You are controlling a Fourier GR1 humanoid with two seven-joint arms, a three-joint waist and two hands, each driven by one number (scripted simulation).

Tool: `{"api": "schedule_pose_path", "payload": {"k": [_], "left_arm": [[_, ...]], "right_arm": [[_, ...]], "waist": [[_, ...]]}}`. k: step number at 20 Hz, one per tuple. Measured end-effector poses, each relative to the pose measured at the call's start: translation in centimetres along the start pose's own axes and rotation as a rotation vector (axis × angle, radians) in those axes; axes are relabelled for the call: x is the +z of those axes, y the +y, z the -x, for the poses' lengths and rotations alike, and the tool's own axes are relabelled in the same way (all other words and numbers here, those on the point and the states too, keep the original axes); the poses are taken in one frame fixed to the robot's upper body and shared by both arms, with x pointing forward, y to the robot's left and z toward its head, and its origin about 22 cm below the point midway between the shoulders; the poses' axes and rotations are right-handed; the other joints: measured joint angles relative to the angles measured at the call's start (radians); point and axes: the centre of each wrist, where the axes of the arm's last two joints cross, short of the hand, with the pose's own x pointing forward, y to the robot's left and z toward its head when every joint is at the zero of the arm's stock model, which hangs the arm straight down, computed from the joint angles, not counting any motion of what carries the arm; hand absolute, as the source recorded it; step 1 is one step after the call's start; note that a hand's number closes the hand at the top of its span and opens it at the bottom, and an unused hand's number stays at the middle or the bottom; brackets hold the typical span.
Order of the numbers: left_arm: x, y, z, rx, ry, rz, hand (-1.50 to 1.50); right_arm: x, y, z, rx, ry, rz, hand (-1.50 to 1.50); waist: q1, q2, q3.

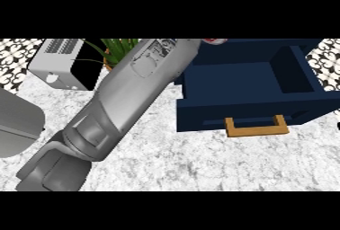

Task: Pick up the can, place it into the drawer and close the drawer

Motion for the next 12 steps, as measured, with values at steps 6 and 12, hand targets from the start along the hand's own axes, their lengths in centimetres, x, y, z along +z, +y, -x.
{"api": "schedule_pose_path", "payload": {"k": [6, 12], "left_arm": [[-0.4, -0.4, 0.7, -0.036, 0.019, 0.009, 1.50], [-0.3, -0.7, 2.4, -0.070, 0.023, -0.007, 1.50]], "right_arm": [[-0.5, 0.5, -0.2, 0.003, -0.002, 0.004, -1.50], [-1.8, 0.4, -0.1, 0.004, -0.007, -0.004, -1.50]], "waist": [[-0.006, 0.002, 0.000], [-0.020, 0.006, 0.000]]}}
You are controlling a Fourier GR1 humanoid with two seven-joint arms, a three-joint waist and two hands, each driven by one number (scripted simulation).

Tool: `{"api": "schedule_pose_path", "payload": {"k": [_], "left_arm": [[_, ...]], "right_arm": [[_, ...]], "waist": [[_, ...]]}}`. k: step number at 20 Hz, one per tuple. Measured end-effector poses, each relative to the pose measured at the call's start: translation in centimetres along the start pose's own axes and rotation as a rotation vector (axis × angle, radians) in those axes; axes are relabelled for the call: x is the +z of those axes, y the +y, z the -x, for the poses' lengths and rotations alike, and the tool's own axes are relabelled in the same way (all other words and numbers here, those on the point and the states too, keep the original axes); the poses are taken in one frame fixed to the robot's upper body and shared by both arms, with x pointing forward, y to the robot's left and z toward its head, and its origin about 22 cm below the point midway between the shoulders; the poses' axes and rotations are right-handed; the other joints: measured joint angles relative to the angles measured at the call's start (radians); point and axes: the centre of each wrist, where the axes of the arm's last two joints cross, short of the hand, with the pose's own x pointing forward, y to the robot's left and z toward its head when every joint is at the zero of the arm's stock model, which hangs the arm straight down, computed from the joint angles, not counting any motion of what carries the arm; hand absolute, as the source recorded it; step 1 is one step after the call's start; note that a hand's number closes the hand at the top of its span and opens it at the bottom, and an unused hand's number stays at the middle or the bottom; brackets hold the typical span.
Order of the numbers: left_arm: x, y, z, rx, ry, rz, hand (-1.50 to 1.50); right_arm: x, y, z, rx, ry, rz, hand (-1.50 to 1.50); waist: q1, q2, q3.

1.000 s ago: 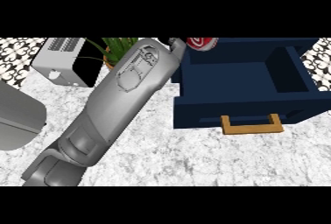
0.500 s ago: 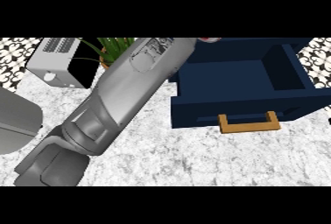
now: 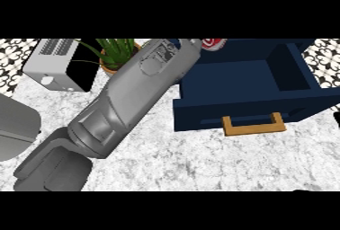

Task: Pick up the can, place it into the drawer and close the drawer

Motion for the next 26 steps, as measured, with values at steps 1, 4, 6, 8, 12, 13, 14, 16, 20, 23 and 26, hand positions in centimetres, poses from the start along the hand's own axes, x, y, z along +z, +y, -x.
{"api": "schedule_pose_path", "payload": {"k": [1, 4, 6, 8, 12, 13, 14, 16, 20, 23, 26], "left_arm": [[0.0, -0.1, 0.0, -0.007, -0.002, -0.012, 1.50], [0.0, -0.2, 0.4, -0.031, -0.009, -0.031, 1.50], [0.0, -0.1, 1.5, -0.041, -0.011, -0.040, 1.50], [0.0, 0.0, 2.3, -0.060, -0.011, -0.048, 1.50], [0.1, 0.1, 3.3, -0.089, -0.019, -0.051, 1.50], [0.2, 0.1, 3.6, -0.100, -0.025, -0.054, 1.50], [0.2, 0.1, 3.7, -0.110, -0.029, -0.055, 1.50], [0.2, 0.2, 4.3, -0.120, -0.025, -0.065, -1.50], [0.2, 0.3, 4.8, -0.131, -0.020, -0.092, -1.50], [0.3, 0.4, 5.4, -0.139, -0.019, -0.118, -1.50], [0.5, 0.3, 5.9, -0.146, -0.018, -0.143, -1.50]], "right_arm": [[0.0, 0.3, 0.2, -0.006, 0.001, -0.005, -1.50], [-0.5, 0.5, 0.2, -0.004, -0.003, -0.009, -1.50], [-0.6, 0.3, 0.2, -0.004, -0.010, -0.011, -1.50], [-0.8, 0.4, 0.0, -0.005, -0.016, -0.013, -1.50], [-0.8, 0.8, -0.1, -0.007, -0.018, -0.025, -1.50], [-0.9, 0.7, 0.0, -0.007, -0.020, -0.026, -1.50], [-1.0, 0.7, 0.0, -0.010, -0.024, -0.026, -1.50], [-1.4, 0.9, -0.1, -0.008, -0.032, -0.031, -1.50], [-1.7, 1.1, 0.2, 0.000, -0.034, -0.037, -1.50], [-2.1, 1.0, -0.1, 0.001, -0.039, -0.036, -1.50], [-2.0, 1.5, -0.2, 0.003, -0.036, -0.045, -1.50]], "waist": [[-0.005, 0.001, 0.000], [-0.012, 0.003, 0.001], [-0.019, 0.005, 0.001], [-0.022, 0.007, 0.001], [-0.032, 0.009, 0.001], [-0.033, 0.009, 0.001], [-0.034, 0.010, 0.001], [-0.039, 0.013, 0.001], [-0.046, 0.014, 0.001], [-0.050, 0.015, 0.001], [-0.052, 0.014, 0.001]]}}
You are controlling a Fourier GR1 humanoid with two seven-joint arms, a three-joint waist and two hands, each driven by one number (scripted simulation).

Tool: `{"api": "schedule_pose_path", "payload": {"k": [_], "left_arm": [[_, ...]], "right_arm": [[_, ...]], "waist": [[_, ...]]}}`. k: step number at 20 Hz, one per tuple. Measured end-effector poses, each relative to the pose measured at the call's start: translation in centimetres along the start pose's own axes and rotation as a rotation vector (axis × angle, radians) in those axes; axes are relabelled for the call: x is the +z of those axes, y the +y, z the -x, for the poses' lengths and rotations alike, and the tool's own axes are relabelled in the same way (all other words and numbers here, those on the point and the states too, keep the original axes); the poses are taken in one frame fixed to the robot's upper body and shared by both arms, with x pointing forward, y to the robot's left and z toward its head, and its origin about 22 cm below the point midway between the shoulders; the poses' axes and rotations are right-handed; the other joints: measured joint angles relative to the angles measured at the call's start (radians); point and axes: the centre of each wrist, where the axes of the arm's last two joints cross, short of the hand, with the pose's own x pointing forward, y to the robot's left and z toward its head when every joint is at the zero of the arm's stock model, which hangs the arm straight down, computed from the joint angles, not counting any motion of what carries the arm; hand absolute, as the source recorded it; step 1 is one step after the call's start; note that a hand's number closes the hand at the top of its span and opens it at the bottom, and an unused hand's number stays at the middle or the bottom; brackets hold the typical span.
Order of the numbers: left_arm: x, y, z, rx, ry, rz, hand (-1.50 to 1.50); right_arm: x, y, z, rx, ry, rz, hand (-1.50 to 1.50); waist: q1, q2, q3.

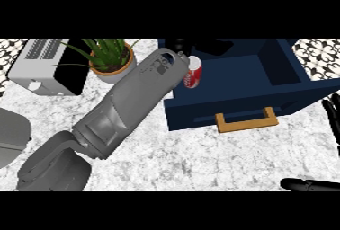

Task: Pick up the can, place it into the drawer and close the drawer

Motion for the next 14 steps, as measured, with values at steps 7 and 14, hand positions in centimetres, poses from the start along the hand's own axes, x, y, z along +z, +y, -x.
{"api": "schedule_pose_path", "payload": {"k": [7, 14], "left_arm": [[0.1, -0.1, 0.1, 0.030, 0.014, -0.043, -1.50], [0.1, -0.1, -0.2, 0.092, 0.044, -0.049, -1.50]], "right_arm": [[0.2, 0.1, -0.4, 0.040, -0.029, -0.011, -1.50], [-0.1, -0.2, -2.5, 0.236, -0.127, -0.045, -1.50]], "waist": [[-0.004, 0.001, 0.000], [0.004, -0.001, -0.001]]}}
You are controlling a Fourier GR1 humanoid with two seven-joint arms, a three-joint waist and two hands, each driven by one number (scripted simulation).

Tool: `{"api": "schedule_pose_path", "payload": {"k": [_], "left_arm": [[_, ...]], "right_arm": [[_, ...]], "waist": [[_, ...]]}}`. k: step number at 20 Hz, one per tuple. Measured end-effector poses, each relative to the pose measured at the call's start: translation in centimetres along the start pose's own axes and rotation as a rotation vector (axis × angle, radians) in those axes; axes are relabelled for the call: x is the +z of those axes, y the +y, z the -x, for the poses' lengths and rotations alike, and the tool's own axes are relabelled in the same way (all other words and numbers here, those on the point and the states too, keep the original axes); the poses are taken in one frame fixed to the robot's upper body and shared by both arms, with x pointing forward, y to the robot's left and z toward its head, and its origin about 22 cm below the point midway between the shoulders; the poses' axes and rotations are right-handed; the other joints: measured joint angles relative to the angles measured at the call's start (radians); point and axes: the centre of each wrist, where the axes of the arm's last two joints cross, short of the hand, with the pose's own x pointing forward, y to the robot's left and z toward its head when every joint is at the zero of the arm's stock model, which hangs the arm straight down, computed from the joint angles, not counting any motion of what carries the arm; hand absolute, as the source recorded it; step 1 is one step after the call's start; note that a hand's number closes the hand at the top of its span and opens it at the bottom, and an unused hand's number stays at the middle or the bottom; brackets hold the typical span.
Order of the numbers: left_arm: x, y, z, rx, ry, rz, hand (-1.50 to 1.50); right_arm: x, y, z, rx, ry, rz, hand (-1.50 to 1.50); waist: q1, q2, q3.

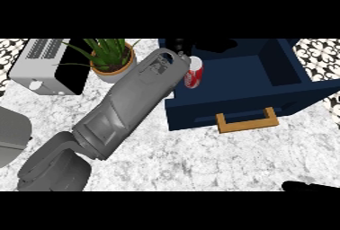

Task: Pick up the can, place it into the drawer and close the drawer

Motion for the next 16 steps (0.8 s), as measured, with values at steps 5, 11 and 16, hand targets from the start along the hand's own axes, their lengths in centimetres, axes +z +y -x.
{"api": "schedule_pose_path", "payload": {"k": [5, 11, 16], "left_arm": [[0.2, -0.1, -0.1, 0.051, 0.003, -0.003, -1.50], [0.2, -0.4, -1.4, 0.089, -0.024, -0.013, -1.50], [0.2, -0.6, -2.4, 0.088, -0.043, -0.028, -1.50]], "right_arm": [[-0.1, 0.2, -0.7, 0.124, -0.058, -0.036, -1.50], [-1.2, 1.0, -1.2, 0.322, -0.094, -0.078, -1.50], [-2.7, 2.2, -0.7, 0.505, -0.099, -0.129, -1.50]], "waist": [[0.015, -0.004, 0.000], [0.049, -0.011, -0.001], [0.071, -0.014, -0.001]]}}
